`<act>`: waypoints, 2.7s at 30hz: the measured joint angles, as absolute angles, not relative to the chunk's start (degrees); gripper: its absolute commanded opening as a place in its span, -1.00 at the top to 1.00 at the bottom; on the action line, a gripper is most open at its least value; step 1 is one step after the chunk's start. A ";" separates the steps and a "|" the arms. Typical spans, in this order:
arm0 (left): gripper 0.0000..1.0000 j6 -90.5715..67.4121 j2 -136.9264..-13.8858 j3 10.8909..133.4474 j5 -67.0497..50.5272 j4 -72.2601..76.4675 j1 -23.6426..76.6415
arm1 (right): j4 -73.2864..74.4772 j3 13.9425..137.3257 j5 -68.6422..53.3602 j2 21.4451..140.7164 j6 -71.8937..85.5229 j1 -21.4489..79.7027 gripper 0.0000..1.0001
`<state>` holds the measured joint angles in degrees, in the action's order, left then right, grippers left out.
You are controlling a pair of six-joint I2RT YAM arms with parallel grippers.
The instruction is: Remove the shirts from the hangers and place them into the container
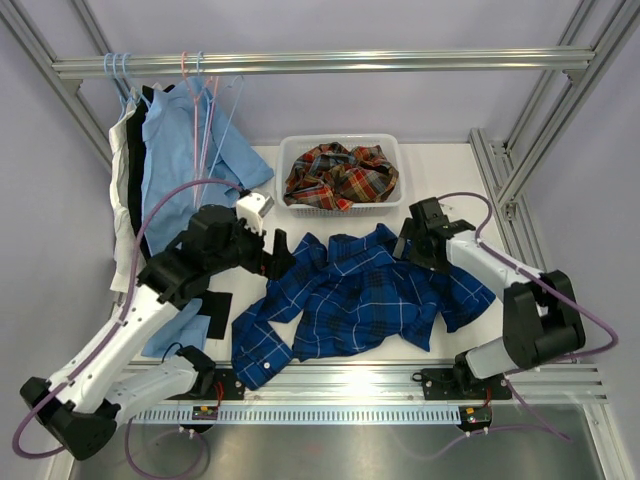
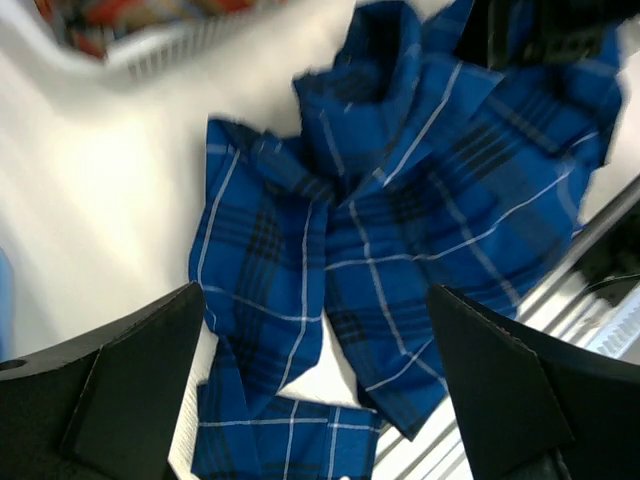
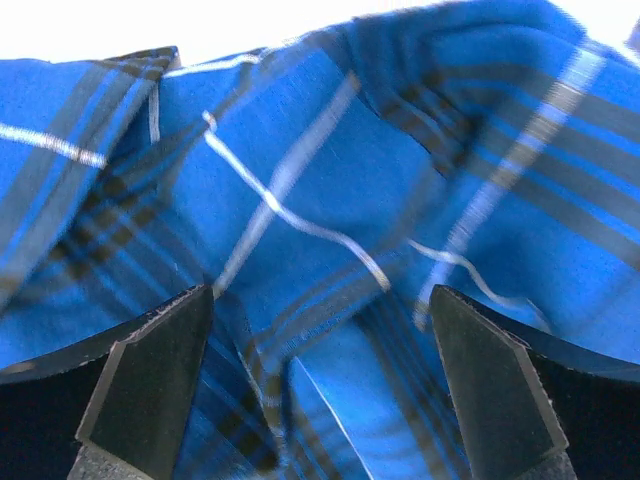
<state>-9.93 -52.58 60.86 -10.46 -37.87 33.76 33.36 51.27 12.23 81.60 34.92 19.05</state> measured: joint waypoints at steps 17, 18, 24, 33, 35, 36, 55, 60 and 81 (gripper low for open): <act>-0.98 -12.82 -56.42 44.51 6.31 -24.43 33.87 | 26.61 56.49 8.01 84.97 23.90 20.29 1.00; -0.98 -12.93 -56.42 44.51 6.76 -24.01 33.82 | 26.37 58.11 7.75 84.01 21.54 20.82 1.00; -0.98 -12.97 -56.42 44.36 8.32 -22.55 33.74 | 23.75 73.76 6.04 84.29 8.34 24.58 1.00; -0.98 -12.95 -56.42 43.97 9.15 -21.30 33.54 | 25.26 96.92 4.91 100.42 -8.43 28.60 1.00; -0.98 -12.95 -56.42 43.88 9.30 -21.21 33.47 | 25.58 99.68 4.95 104.38 -11.33 29.06 1.00; -0.98 -12.95 -56.40 43.81 9.34 -21.12 33.43 | 25.98 100.90 5.04 106.15 -12.78 29.26 1.00; -0.98 -12.95 -56.42 43.46 9.50 -20.84 33.28 | 15.09 114.96 16.21 125.58 -30.17 32.36 0.87; -0.98 -12.95 -56.42 43.46 9.50 -20.84 33.28 | 19.14 118.17 13.96 131.83 -27.57 32.36 0.25; -0.98 -15.18 -55.88 42.85 8.93 -20.78 33.28 | 25.08 90.91 9.26 102.37 -7.97 32.42 -0.96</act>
